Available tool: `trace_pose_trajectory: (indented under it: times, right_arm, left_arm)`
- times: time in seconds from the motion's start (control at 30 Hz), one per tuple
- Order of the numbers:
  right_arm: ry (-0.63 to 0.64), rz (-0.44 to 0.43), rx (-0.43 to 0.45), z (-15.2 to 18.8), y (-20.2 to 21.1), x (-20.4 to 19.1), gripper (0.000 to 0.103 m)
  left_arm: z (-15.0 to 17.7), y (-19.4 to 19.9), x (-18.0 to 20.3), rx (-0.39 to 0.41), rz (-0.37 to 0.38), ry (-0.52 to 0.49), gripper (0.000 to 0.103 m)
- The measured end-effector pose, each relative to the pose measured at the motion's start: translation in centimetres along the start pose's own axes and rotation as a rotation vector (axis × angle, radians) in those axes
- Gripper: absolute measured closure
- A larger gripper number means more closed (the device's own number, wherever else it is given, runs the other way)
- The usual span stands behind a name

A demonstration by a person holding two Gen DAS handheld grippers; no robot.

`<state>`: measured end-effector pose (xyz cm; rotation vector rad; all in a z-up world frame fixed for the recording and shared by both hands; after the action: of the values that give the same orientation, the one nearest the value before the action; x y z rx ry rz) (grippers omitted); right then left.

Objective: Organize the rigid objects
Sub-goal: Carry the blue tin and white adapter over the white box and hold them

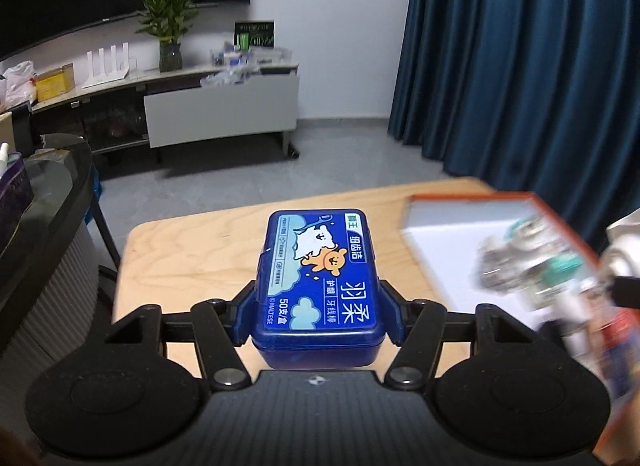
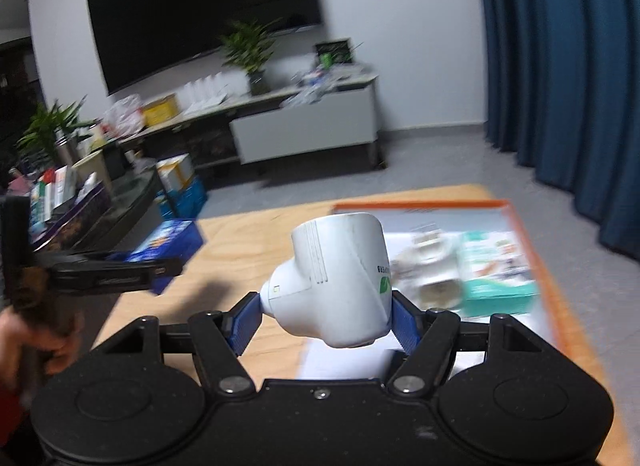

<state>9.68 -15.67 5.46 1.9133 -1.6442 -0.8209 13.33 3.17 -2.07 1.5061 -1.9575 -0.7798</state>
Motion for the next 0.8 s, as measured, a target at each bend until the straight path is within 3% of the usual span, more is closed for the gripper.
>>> trace_pose_trajectory:
  times: [0.2, 0.37, 0.53, 0.8]
  right_arm:
    - [-0.071, 0.089, 0.095, 0.4, 5.1, 5.9, 0.022]
    - [-0.112, 0.133, 0.158, 1.3, 8.4, 9.6, 0.022]
    - [-0.148, 0.096, 0.149, 2.4, 8.6, 10.9, 0.022]
    - [-0.143, 0.011, 0.122, 2.5, 6.9, 10.4, 0.022]
  left_arm:
    - [0.7, 3.8, 8.4, 0.060, 0.085, -0.027, 0.041]
    - [0.1, 4.7, 12.6, 0.078, 0.146, -0.022, 0.041]
    - [0.3, 4.1, 14.8, 0.082, 0.132, -0.017, 0.041]
    - [2.4, 3.1, 15.1, 0.036, 0.066, -0.013, 0.041]
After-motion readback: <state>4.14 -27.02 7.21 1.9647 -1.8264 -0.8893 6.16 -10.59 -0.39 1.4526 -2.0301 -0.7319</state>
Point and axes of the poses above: each gripper's, at about its wrist camera, not at the fingertips, and y roughly against the way its jaws point, x to its right, z to its underside, the point moved 7 cm from there along -y, roughly the way its jaws point, and after that the axes turned 12 degrees about -x, right-handed, at the moved point
